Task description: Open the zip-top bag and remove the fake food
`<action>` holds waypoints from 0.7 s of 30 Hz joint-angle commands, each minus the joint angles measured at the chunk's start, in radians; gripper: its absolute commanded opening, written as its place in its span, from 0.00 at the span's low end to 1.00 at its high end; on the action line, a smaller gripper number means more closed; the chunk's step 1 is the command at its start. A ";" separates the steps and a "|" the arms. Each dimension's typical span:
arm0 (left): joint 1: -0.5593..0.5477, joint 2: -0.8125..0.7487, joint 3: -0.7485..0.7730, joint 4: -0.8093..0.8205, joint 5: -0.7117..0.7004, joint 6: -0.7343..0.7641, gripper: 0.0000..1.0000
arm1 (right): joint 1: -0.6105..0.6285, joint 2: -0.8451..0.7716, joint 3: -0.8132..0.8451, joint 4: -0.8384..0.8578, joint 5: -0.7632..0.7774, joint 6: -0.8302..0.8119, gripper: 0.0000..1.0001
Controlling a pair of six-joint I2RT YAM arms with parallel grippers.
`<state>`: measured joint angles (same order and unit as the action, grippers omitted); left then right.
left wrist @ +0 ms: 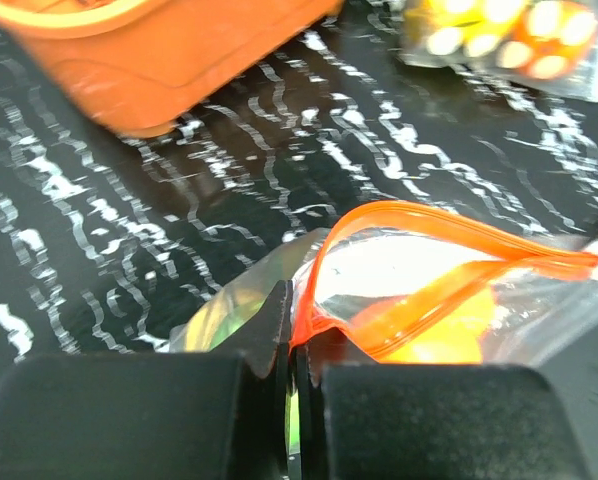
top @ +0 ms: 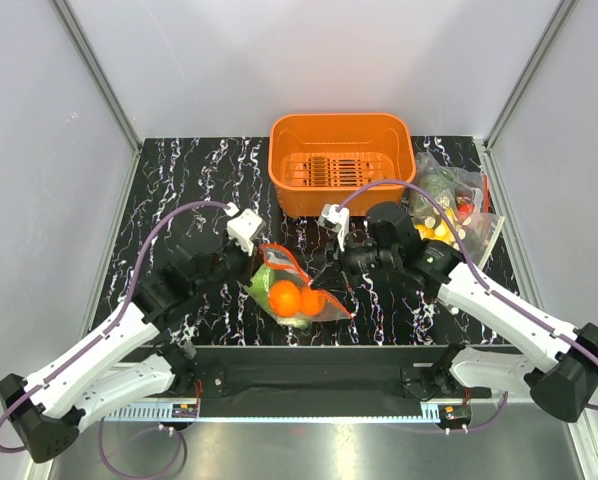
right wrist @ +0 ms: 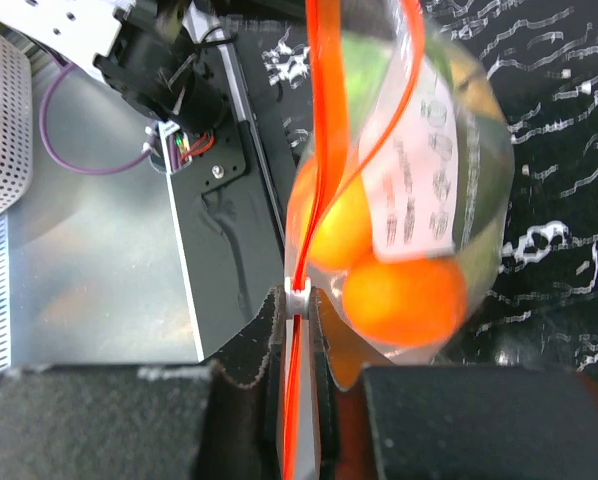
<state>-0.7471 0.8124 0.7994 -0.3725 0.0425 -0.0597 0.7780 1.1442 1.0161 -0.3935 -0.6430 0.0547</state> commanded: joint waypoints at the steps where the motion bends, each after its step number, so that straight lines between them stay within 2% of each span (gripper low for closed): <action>1: 0.025 0.001 0.058 0.011 -0.180 0.028 0.00 | 0.009 -0.052 -0.002 -0.070 0.003 -0.013 0.00; 10: 0.077 0.004 0.049 0.003 -0.277 -0.006 0.00 | 0.010 -0.100 -0.014 -0.149 0.085 -0.006 0.00; 21: 0.153 0.013 0.038 -0.006 -0.263 -0.035 0.00 | 0.009 -0.150 -0.033 -0.241 0.172 0.022 0.00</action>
<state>-0.6342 0.8207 0.8036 -0.4213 -0.1375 -0.0971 0.7780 1.0313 0.9867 -0.5549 -0.4850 0.0570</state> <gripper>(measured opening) 0.012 0.148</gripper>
